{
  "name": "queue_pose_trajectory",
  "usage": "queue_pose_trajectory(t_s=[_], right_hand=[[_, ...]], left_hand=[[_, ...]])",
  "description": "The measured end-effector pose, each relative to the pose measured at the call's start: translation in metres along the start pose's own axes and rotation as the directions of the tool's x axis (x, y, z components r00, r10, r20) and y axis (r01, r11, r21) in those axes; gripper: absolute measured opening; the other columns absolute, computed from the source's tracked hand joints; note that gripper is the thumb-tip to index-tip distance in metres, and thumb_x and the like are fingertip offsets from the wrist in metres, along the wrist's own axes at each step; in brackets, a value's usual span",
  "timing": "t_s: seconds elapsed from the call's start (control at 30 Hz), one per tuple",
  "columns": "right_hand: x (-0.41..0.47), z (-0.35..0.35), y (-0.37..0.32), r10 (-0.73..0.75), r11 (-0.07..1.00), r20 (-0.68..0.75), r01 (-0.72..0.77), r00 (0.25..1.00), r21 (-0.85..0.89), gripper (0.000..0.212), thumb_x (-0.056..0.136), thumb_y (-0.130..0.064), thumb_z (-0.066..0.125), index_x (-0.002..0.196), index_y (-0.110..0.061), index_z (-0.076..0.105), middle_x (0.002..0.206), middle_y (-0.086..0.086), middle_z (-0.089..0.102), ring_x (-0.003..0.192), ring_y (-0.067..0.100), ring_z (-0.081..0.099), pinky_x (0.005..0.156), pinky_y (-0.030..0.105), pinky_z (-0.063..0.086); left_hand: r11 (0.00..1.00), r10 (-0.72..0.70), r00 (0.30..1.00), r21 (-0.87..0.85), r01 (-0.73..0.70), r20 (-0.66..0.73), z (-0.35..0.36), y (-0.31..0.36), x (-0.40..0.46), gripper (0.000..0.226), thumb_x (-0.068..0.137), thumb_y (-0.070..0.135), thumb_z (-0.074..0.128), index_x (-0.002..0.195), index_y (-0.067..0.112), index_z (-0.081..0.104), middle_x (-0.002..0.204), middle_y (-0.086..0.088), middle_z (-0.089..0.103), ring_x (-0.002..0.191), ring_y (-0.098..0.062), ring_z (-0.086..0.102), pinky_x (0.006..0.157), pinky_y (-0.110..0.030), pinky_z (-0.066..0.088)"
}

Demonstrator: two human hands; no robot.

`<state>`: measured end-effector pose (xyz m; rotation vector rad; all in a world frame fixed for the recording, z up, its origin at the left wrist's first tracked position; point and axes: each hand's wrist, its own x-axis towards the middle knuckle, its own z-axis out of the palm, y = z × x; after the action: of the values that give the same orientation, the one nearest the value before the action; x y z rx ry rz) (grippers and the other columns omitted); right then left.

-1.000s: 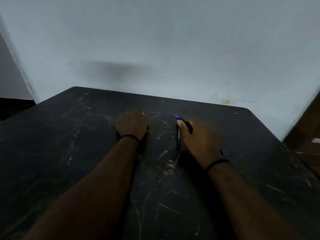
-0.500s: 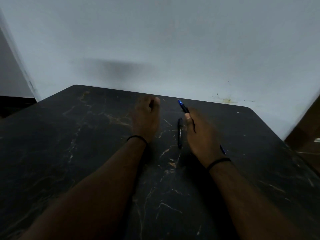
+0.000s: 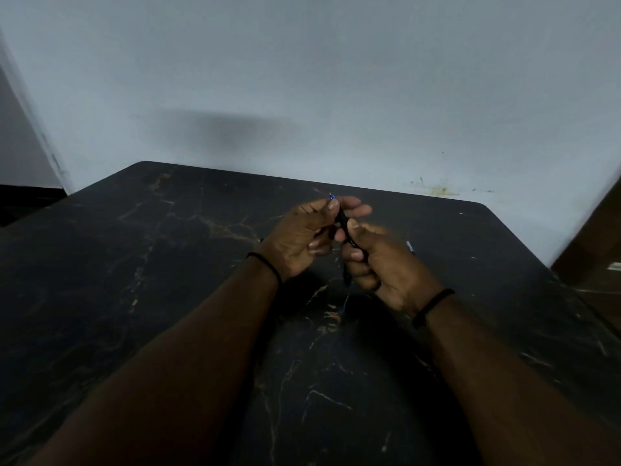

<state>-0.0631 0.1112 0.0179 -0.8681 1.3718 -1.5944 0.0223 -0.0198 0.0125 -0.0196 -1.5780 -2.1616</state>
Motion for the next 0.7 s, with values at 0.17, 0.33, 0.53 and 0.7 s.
queue_pose_trajectory(t_s=[0.17,0.33,0.53,0.7], right_hand=[[-0.001,0.014,0.002,-0.112,0.984,-0.131,0.092,0.985,-0.152,0.036,0.106,-0.038,0.040,0.078,-0.019,0.053,0.050,-0.008,0.036,0.036,0.004,0.023,0.036,0.014,0.018],[0.002,0.018,0.006,-0.277,0.918,-0.238,0.182,0.931,-0.353,0.027,0.103,-0.031,0.051,0.088,-0.017,0.067,0.067,-0.003,0.063,0.053,0.004,0.057,0.053,0.023,0.047],[-0.001,0.016,0.011,-0.375,0.866,-0.285,0.223,0.882,-0.448,0.028,0.104,-0.032,0.050,0.101,-0.014,0.071,0.074,-0.003,0.065,0.060,-0.001,0.055,0.061,0.017,0.044],[0.002,0.011,0.011,-0.371,0.844,-0.293,0.189,0.881,-0.502,0.032,0.105,-0.027,0.046,0.093,-0.011,0.071,0.068,-0.003,0.060,0.047,-0.003,0.046,0.048,0.014,0.035]], left_hand=[[0.997,0.082,0.990,0.000,-0.083,-0.118,0.009,-0.004,0.002,0.022,0.102,0.015,0.040,0.089,0.009,0.057,0.088,-0.007,0.076,0.038,-0.005,0.049,0.033,-0.015,0.020],[0.994,0.097,0.982,-0.033,-0.104,-0.162,0.009,-0.004,0.002,0.020,0.099,0.018,0.046,0.087,0.008,0.059,0.087,-0.007,0.076,0.034,-0.004,0.041,0.032,-0.014,0.022],[0.994,0.102,0.978,-0.027,-0.109,-0.184,0.006,-0.008,0.002,0.019,0.088,0.028,0.060,0.083,0.013,0.070,0.101,-0.012,0.074,0.032,-0.004,0.031,0.035,-0.015,0.022],[0.996,0.085,0.967,-0.003,-0.088,-0.240,0.000,-0.006,0.000,0.023,0.097,0.025,0.054,0.091,0.011,0.072,0.116,-0.013,0.071,0.034,-0.005,0.029,0.035,-0.017,0.024]])
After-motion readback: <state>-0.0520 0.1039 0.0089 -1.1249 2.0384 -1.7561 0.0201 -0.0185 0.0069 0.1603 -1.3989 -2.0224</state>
